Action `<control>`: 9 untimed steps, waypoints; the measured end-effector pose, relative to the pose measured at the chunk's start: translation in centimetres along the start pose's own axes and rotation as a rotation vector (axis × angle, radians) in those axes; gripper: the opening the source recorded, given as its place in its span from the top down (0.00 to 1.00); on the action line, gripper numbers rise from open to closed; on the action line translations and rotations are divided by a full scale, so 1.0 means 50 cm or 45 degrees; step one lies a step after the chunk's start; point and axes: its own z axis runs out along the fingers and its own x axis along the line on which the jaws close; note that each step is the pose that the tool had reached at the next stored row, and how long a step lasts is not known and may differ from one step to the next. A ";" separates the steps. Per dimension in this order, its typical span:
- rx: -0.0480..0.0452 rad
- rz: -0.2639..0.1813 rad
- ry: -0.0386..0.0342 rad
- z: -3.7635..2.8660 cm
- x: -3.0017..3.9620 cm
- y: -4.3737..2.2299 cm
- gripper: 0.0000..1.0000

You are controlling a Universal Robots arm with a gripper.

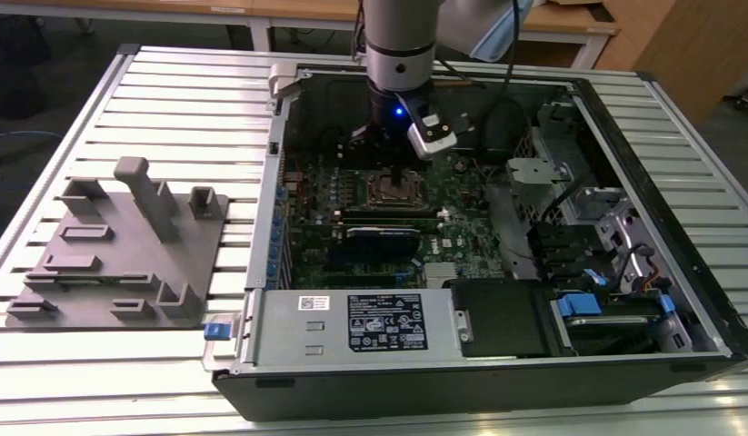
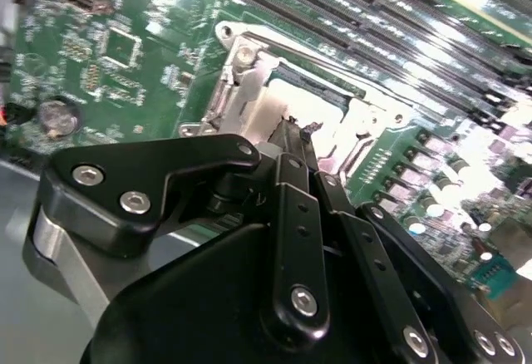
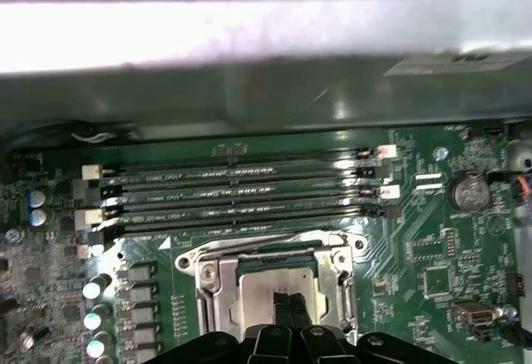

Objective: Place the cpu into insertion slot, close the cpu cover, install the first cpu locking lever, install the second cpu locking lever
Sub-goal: 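Install the first cpu locking lever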

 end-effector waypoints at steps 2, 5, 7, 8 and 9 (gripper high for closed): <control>0.004 0.000 0.0099 0.000 0.000 0.000 0.89; 0.004 0.000 0.0127 0.000 0.000 0.000 0.89; 0.005 -0.001 0.0129 -0.002 0.000 0.000 0.89; 0.004 0.000 0.0129 -0.005 -0.001 0.000 0.89; 0.004 0.000 0.0131 -0.009 -0.001 0.000 0.89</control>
